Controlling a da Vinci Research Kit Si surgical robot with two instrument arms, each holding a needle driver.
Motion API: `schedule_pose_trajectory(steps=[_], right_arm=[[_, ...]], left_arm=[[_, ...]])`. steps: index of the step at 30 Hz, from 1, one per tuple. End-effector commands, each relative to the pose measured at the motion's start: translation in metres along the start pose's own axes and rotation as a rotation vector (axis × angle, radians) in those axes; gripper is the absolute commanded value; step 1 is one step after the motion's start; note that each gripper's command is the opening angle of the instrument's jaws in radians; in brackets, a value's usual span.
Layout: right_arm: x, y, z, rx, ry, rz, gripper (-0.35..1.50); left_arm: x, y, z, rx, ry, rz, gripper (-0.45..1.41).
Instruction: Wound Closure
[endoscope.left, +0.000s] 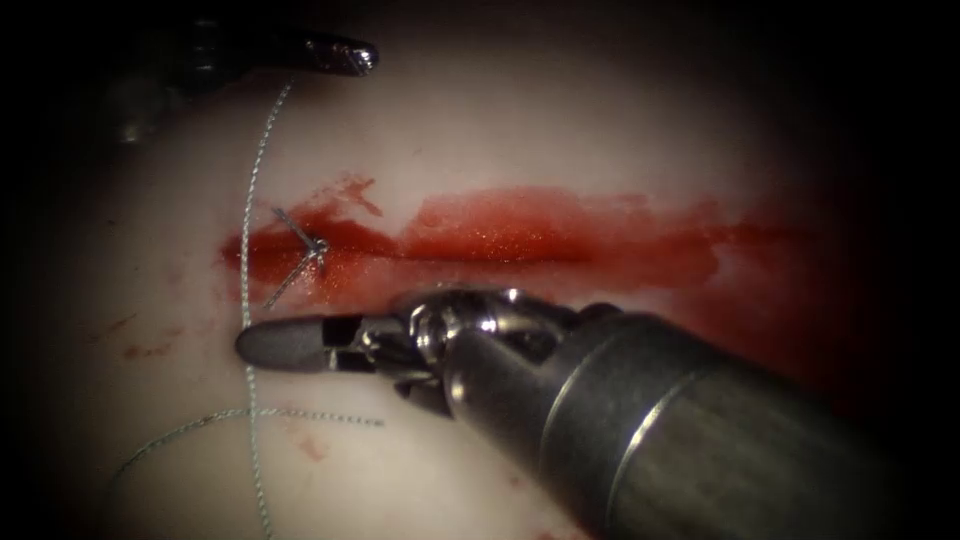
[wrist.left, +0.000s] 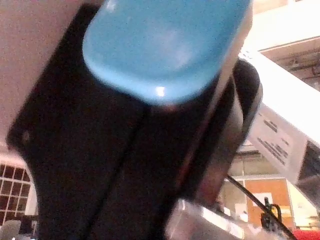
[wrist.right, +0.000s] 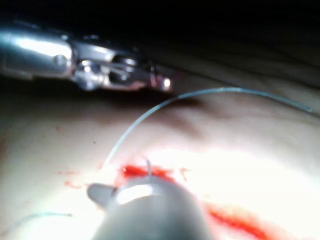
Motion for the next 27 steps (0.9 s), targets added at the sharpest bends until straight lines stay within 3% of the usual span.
schedule_pose_trajectory(steps=[1,3,6,9,10,12,14,17,20,22,27], right_arm=[[0.0033,0.0009,-0.0005,-0.018,0.053,-0.038,-0.35],[0.0075,0.0024,-0.0028,-0.066,0.150,-0.105,-0.35],[0.0113,0.0036,-0.0052,-0.077,0.248,-0.152,-0.35],[0.0154,0.0049,-0.0081,-0.104,0.364,-0.200,-0.35],[0.0170,0.0053,-0.0095,-0.122,0.410,-0.214,-0.35],[0.0182,0.0056,-0.0105,-0.135,0.439,-0.237,-0.35],[0.0196,0.0058,-0.0115,-0.144,0.513,-0.277,-0.35],[0.0209,0.0057,-0.0121,-0.133,0.584,-0.308,-0.35],[0.0225,0.0053,-0.0127,-0.153,0.639,-0.327,-0.35],[0.0235,0.0050,-0.0129,-0.150,0.666,-0.330,-0.35],[0.0246,0.0041,-0.0125,-0.142,0.715,-0.396,-0.35]], left_arm=[[-0.0015,-0.0002,0.0002,0.003,0.002,0.003,1.40],[-0.0016,-0.0004,-0.0010,0.021,0.012,0.000,1.41],[-0.0005,-0.0007,-0.0028,0.029,0.018,0.008,1.41],[0.0023,-0.0015,-0.0060,0.020,0.058,0.029,1.41],[0.0037,-0.0018,-0.0072,-0.010,0.109,0.049,1.41],[0.0056,-0.0021,-0.0080,-0.032,0.185,0.030,1.40],[0.0085,-0.0023,-0.0079,-0.064,0.323,-0.076,1.36],[0.0109,-0.0024,-0.0067,-0.041,0.416,-0.104,1.35],[0.0130,-0.0026,-0.0055,0.003,0.455,-0.161,1.30],[0.0146,-0.0034,-0.0039,0.029,0.479,-0.264,1.16],[0.0161,-0.0048,-0.0005,0.164,0.424,-0.354,1.06]])
